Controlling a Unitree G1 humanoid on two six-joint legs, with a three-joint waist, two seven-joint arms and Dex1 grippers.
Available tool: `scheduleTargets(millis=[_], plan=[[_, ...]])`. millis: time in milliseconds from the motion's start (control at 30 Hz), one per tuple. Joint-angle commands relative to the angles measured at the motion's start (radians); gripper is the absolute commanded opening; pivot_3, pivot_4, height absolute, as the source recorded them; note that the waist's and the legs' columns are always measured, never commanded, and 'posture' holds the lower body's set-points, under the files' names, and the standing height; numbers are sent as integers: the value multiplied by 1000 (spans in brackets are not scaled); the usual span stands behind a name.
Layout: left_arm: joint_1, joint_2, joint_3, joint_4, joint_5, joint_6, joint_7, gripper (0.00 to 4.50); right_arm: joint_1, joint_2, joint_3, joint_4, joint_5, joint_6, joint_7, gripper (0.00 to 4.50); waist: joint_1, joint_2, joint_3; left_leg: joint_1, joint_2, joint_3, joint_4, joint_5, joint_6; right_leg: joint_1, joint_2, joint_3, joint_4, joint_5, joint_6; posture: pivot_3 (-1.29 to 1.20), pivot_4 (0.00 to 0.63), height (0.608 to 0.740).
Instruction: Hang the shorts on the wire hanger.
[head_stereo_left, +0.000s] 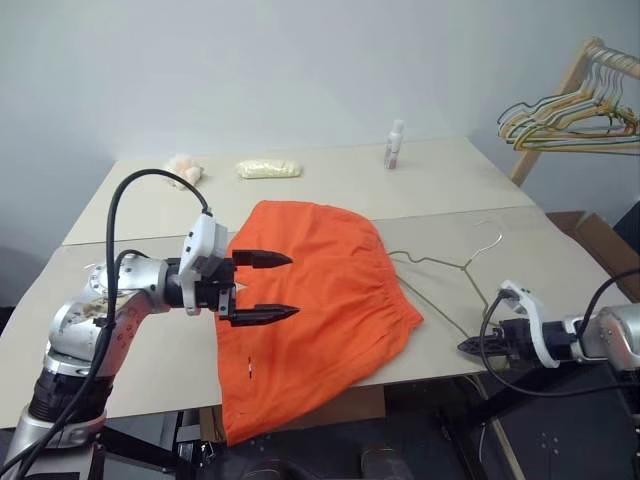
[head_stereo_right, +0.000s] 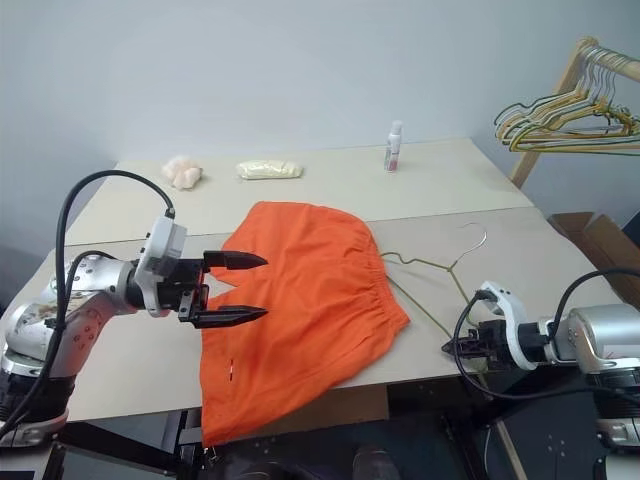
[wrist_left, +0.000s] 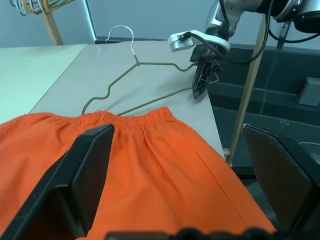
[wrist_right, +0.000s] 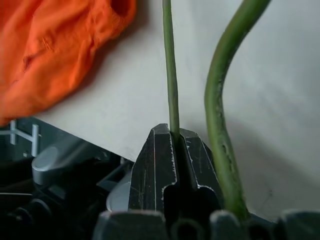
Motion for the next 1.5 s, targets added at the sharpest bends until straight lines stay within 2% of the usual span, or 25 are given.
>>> scheduleTargets(millis=[33, 267, 433, 500, 767, 867, 1033, 1233, 1367, 1500], plan=[[3, 8, 23, -26, -15, -20, 0, 4454, 17, -82, -47, -44, 77, 33, 77, 0, 7, 0, 0, 0, 0, 0, 0, 0, 0, 0, 0, 0, 0, 0, 0, -112, 0, 740], [15, 15, 22, -22, -6, -37, -6, 4454, 127, -203, -14, -185, 194, 23, 223, 0, 28, 0, 0, 0, 0, 1, 0, 0, 0, 0, 0, 0, -1, 0, 0, -111, 0, 740], [25, 23, 23, -29, -5, -43, -9, 4454, 163, -228, 34, -233, 199, 23, 220, 0, 32, 0, 0, 0, 0, 1, 0, 0, 1, 0, 0, 0, -1, 0, 0, -105, 0, 740], [30, 26, 24, -35, -8, -40, -7, 4454, 156, -209, 44, -228, 185, 18, 192, 0, 34, 0, 0, 0, 1, 1, 0, 0, 0, 0, 0, 0, -1, 0, 0, -102, 0, 740], [20, 39, 17, -47, -8, -32, -8, 4454, -36, 10, 66, 5, 103, -1, 20, 0, 47, -2, -1, 1, 1, 2, 0, 0, 0, 0, 0, 0, -1, 0, 0, -101, 0, 740], [7, 42, 16, -48, -11, -23, -5, 4454, -64, 41, 92, 33, 96, -28, 42, 0, 52, -2, -1, -1, 0, 2, 0, 0, 0, -1, 0, 0, -1, 0, -1, -96, 0, 740], [3, 54, 18, -49, -13, -21, -8, 4454, -73, 10, 176, 12, 105, -61, 161, 0, 54, -2, -1, -1, -1, 2, 0, 0, 0, -1, -1, 0, -1, 0, -1, -81, 0, 740], [3, 55, 14, -37, -3, -31, -9, 4454, -215, 122, 212, 221, 23, -69, 102, 0, 47, -2, -1, 2, 0, 3, -1, 0, 0, 0, 0, 0, -1, 1, -1, -73, 0, 740], [8, 57, 19, -37, -3, -33, -8, 4454, -266, 164, 235, 286, 12, -84, 148, 0, 48, -2, -1, 0, -1, 2, -1, 0, 0, -1, 0, 0, -1, 0, -1, -66, 0, 740], [18, 60, 24, -45, -3, -36, -6, 4454, -273, 161, 283, 278, 24, -76, 228, 0, 52, -2, -1, 0, -1, 2, -1, 0, 0, -1, 0, -1, -1, 0, -1, -56, 0, 740]])
